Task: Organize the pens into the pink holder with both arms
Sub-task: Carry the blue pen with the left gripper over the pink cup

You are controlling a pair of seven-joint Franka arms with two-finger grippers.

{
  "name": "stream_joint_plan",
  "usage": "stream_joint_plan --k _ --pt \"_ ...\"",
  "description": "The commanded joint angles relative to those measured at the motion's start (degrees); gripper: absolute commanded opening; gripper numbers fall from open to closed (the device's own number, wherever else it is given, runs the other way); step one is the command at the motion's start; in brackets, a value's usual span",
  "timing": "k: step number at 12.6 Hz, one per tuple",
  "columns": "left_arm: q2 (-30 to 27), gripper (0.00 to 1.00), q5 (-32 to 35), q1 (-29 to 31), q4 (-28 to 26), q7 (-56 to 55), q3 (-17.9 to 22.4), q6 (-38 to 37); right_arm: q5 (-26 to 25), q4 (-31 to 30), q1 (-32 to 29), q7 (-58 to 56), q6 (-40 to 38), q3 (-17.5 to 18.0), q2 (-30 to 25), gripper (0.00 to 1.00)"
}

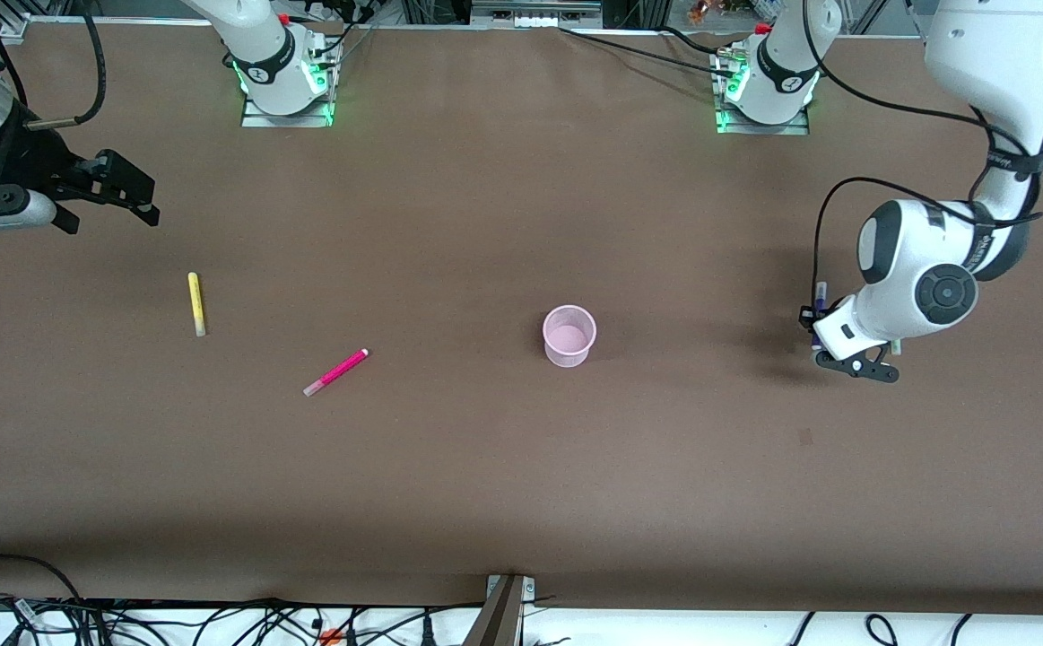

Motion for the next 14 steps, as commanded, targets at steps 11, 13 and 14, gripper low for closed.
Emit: stream_joint_plan --k 11,13,14 --pt "6.52 0.0 -46.92 -2.38 25.62 28.27 -11.19 -12.06 0.86 0.76 -0.1 -0.82 0.32 -0.39 0.91 1.0" --pt "8.29 0.0 -51.5 -5.2 25.9 36.79 -11.45 -7.33 0.86 0.76 -0.1 -0.82 0.15 -0.39 0.83 1.0" --pt "10.56 0.0 -52.39 -7.38 26.07 42.83 -11.62 -3.56 0.86 0.76 -0.1 -0.82 0.15 -0.39 0.83 1.0"
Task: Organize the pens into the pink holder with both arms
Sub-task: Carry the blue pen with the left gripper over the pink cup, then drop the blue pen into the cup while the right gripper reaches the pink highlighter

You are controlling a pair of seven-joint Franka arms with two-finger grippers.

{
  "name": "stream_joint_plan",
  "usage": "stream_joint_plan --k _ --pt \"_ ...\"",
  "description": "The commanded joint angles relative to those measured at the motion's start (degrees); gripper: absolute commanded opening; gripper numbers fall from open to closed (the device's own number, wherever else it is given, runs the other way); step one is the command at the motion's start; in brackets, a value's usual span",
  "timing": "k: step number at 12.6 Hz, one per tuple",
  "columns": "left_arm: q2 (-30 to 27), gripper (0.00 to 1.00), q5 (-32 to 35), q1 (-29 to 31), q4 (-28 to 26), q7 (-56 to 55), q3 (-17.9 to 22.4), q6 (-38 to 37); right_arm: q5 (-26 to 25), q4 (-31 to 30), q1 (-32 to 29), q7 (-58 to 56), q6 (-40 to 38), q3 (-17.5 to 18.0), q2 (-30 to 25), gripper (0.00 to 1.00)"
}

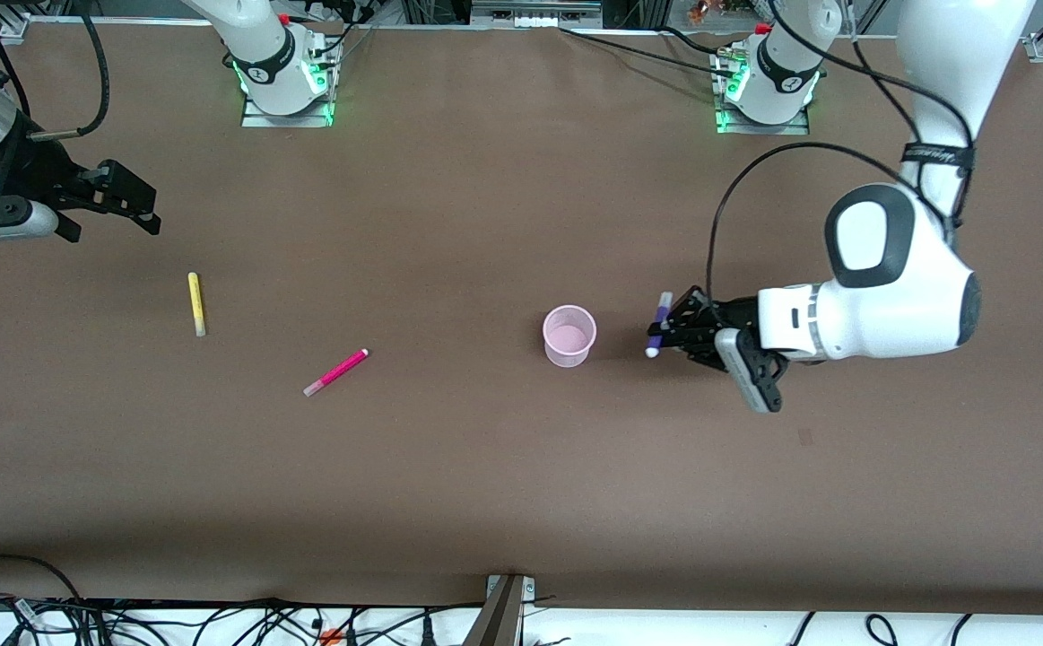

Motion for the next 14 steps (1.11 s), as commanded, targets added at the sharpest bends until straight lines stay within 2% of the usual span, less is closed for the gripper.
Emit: stream_joint_plan --k 1,3,6,8,10,11,12,14 --pt "4.75 0.0 -4.66 -5.03 2.53 14.54 -0.78 8.53 0.86 0.76 -0.06 -0.82 -0.25 -0.22 0.19 1.0" --pt "5.01 0.0 -5.82 -7.93 0.95 20.56 -1.14 13.83 0.86 0.76 -0.06 -0.82 0.01 -0.22 0.19 1.0" --pt "5.98 0.0 -3.46 -13.2 -2.38 22.42 -1.06 22.69 0.86 0.85 -0.06 -0.82 0.62 -0.22 0.19 1.0" --pt "6.07 0.0 2.41 -13.05 -3.89 23.57 -0.97 23.78 0.77 0.76 0.02 -0.82 1.59 -0.22 0.37 1.0" --pt "5.98 0.0 3.68 -13.39 -5.64 22.7 -1.06 23.95 0.16 0.85 0.29 -0.56 1.51 0.04 0.46 1.0" --pt "5.98 0.3 3.68 -13.83 -6.0 22.35 -1.14 23.96 0.07 0.85 0.29 -0.21 1.51 0.04 0.72 1.0" --pt "5.2 0.99 4.28 -14.09 -6.17 23.21 -1.14 23.43 -0.02 0.85 0.29 -0.2 1.51 0.04 0.81 1.0" --pt "1.6 1.0 4.55 -13.31 -7.05 22.79 -0.45 20.19 0.07 0.76 0.2 -0.03 1.51 0.04 0.98 1.0"
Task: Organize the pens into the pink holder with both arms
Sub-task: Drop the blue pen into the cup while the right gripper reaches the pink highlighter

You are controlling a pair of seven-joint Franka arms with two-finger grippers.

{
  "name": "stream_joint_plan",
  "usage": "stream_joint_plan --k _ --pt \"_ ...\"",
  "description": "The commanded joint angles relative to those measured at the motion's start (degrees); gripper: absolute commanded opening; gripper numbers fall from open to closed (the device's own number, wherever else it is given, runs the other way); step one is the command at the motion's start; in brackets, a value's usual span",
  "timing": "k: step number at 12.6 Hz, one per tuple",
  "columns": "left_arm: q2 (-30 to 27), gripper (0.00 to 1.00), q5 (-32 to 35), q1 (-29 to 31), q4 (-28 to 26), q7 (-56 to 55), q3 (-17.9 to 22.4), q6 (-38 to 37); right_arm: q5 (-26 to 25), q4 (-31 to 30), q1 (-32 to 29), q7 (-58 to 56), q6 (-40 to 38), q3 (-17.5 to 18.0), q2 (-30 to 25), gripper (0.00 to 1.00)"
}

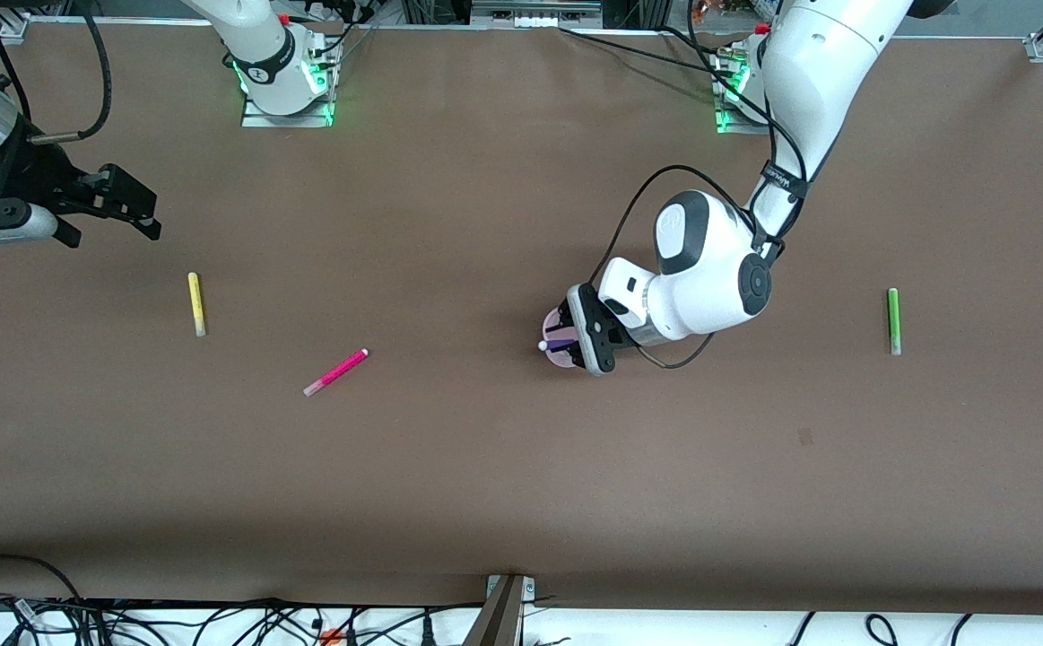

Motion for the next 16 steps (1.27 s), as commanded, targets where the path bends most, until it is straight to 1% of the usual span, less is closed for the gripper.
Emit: stream_joint_plan --k 1,3,4,5,6,8,9,11,13,14,15,16 --pt "-5.31 1.0 1.4 1.58 -1.79 0.0 1.24 -4.15 0.08 0.85 0.06 -0.2 0.18 -0.14 1.65 1.0" --pt "-6.28 1.0 1.4 5.36 -1.26 -0.79 1.33 -10.63 0.0 0.67 -0.11 -0.81 0.53 -0.14 3.15 1.0" --pt "-6.55 1.0 1.58 7.38 -0.3 -3.32 1.59 -15.37 -0.18 0.76 0.24 -0.82 0.53 -0.14 4.99 1.0" --pt "-6.72 1.0 3.58 8.7 1.1 -5.69 1.77 -20.55 -0.87 0.76 0.24 -1.08 0.19 0.04 8.14 1.0" --pt "-7.07 1.0 7.17 10.19 2.51 -9.11 1.77 -25.3 -1.32 0.41 0.94 -1.08 -0.77 0.13 9.47 1.0" --pt "-8.92 1.0 14.81 12.92 5.76 -17.1 1.77 -34.79 -0.54 -0.21 2.26 0.41 0.09 0.13 10.62 1.0" --pt "-9.36 1.0 17.98 14.07 8.04 -20.97 1.77 -39.36 0.08 -0.29 2.35 2.07 1.14 0.13 12.37 1.0" --pt "-9.36 1.0 26.23 15.92 13.75 -28.27 2.03 -48.42 5.94 -1.78 2.35 8.82 4.91 0.13 15.45 1.0" --pt "-9.97 1.0 36.33 16.36 19.11 -32.86 2.3 -56.42 8.78 -2.14 2.96 16.28 8.78 0.13 19.75 0.99" --pt "-10.85 1.0 41.08 16.36 20.88 -34.44 2.3 -58.29 11.14 -2.49 3.31 21.63 11.41 0.21 22.56 0.99" --pt "-11.9 1.0 44.7 16.45 21.41 -37.33 2.47 -59.26 12.55 -2.67 4.27 25.42 13.96 0.21 24.85 0.99" --pt "-13.22 1.0 47.52 16.45 21.42 -41.27 3.17 -59.53 12.57 -2.67 4.98 27.9 17.03 0.13 27.39 0.99"
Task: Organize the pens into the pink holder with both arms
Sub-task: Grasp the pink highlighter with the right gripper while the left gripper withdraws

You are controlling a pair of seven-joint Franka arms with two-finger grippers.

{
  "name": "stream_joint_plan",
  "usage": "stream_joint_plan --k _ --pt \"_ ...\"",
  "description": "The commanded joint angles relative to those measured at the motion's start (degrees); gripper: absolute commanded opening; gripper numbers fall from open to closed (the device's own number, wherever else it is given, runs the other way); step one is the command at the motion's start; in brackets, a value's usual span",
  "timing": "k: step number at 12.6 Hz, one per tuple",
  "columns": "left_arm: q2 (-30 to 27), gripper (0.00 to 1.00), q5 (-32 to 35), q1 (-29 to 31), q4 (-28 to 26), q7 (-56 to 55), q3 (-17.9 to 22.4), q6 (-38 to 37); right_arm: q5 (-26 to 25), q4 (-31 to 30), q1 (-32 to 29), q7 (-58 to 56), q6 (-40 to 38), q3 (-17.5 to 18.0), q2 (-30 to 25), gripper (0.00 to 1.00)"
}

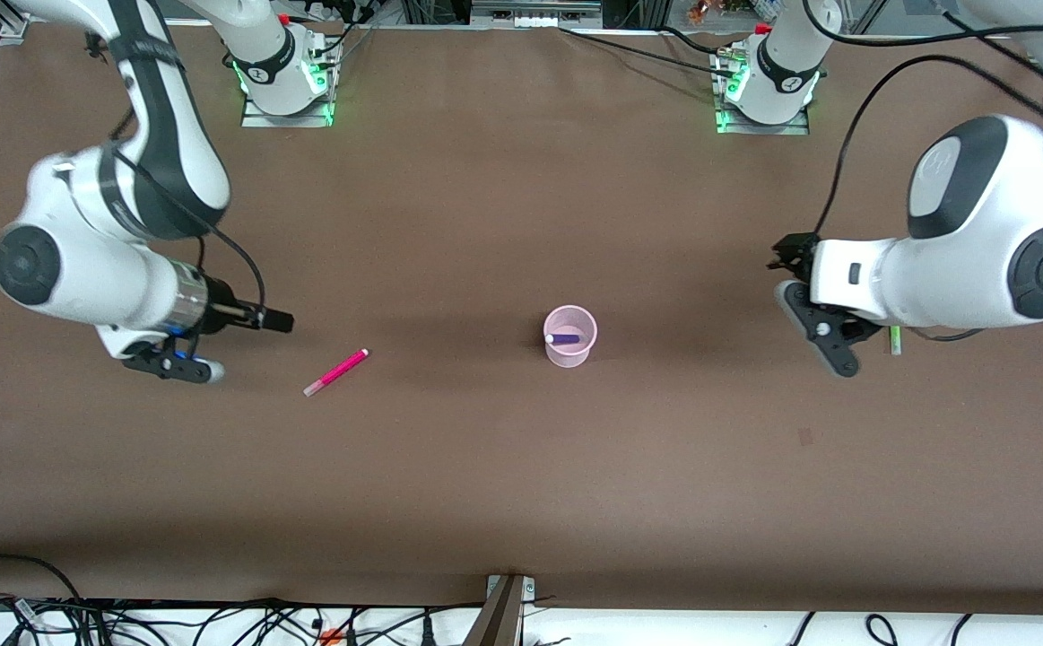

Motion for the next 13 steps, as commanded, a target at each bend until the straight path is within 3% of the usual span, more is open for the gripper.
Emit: stream_joint_plan --k 1,4,7,9,10,12,13 --pt "-2.98 1.0 7.4 -0.3 1.22 -9.32 0.95 -2.07 1.38 0.34 2.22 8.67 7.61 -0.18 6.54 0.99" --pt "-4.84 1.0 9.79 0.4 1.58 -9.97 1.91 -2.95 1.56 -0.01 4.5 15.7 16.94 -0.18 12.88 0.98" --pt "-5.28 1.0 9.71 0.57 2.36 -10.23 2.53 -3.74 2.0 -2.29 6.09 20.37 20.65 -0.09 14.47 0.95" --pt "-7.55 1.0 9.36 -0.03 3.43 -14.07 6.11 -2.44 4.27 -4.83 6.18 20.38 23.19 -0.09 14.83 0.93" --pt "-9.74 1.0 8.57 -0.3 -0.06 -18.98 7.61 -0.34 4.37 -5.63 6.18 20.38 23.38 -0.09 14.83 0.85" --pt "-20.07 1.0 5.33 -0.3 -14.87 -29.87 7.81 10.17 4.55 -6.07 6.18 20.3 23.03 -0.09 14.66 0.67" --pt "-23.79 1.0 5.31 -0.39 -19.56 -33.84 8.07 14.06 4.55 -6.95 6.18 20.3 23.29 -0.09 14.48 0.58"
